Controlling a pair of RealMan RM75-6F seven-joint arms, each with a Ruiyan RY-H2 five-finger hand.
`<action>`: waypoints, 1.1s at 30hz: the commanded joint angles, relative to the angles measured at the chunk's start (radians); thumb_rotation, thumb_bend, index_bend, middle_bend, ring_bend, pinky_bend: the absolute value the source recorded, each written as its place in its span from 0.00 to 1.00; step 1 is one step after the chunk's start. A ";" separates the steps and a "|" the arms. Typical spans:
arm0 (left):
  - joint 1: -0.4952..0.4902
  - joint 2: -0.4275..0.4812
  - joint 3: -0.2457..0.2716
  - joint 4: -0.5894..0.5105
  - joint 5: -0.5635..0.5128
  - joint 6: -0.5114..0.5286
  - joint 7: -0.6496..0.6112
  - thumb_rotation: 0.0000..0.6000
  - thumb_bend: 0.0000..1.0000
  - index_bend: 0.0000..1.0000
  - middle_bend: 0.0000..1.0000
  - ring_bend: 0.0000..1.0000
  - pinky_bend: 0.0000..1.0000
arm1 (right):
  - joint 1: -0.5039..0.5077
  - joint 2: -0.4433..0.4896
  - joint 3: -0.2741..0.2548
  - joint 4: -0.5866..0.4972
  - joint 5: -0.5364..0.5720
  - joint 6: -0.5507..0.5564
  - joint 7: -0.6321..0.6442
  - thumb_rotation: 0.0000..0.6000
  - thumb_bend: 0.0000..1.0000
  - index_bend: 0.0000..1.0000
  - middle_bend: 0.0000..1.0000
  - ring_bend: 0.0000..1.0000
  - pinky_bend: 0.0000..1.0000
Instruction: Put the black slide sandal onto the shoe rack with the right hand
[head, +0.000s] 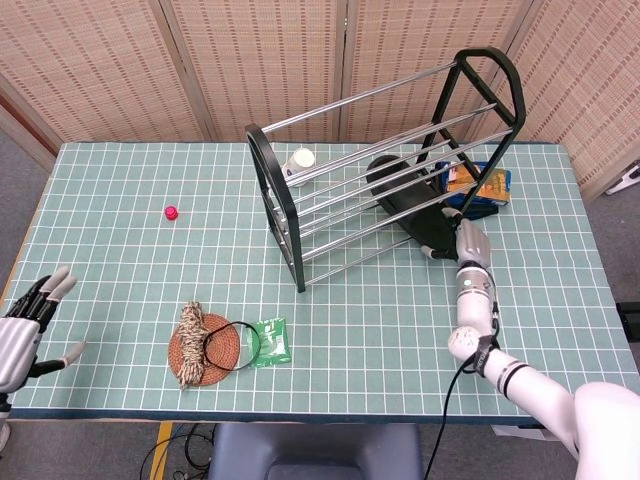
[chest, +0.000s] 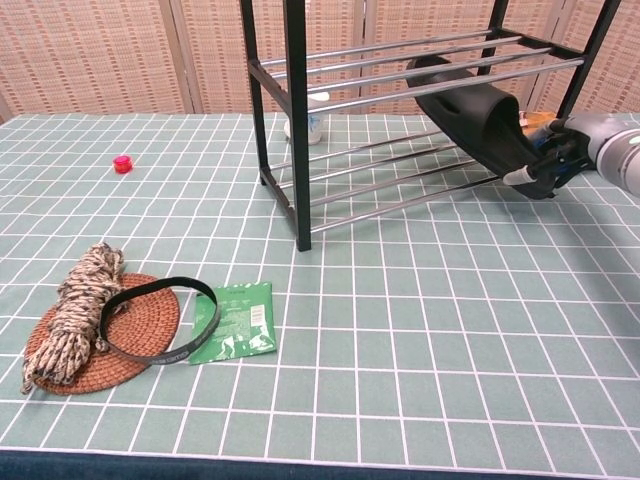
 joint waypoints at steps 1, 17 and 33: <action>0.003 0.003 0.000 0.001 0.001 0.004 -0.006 1.00 0.26 0.00 0.02 0.00 0.17 | 0.009 -0.010 0.004 0.023 -0.003 -0.014 0.009 1.00 0.25 0.42 0.26 0.24 0.35; 0.005 0.005 0.000 0.002 0.009 0.004 -0.011 1.00 0.26 0.00 0.02 0.00 0.17 | 0.019 -0.036 0.013 0.075 -0.033 -0.036 0.044 1.00 0.25 0.27 0.15 0.19 0.35; 0.008 0.007 -0.003 0.006 0.009 0.008 -0.018 1.00 0.26 0.00 0.02 0.00 0.17 | 0.013 -0.039 -0.003 0.081 -0.091 -0.052 0.079 1.00 0.23 0.00 0.00 0.04 0.22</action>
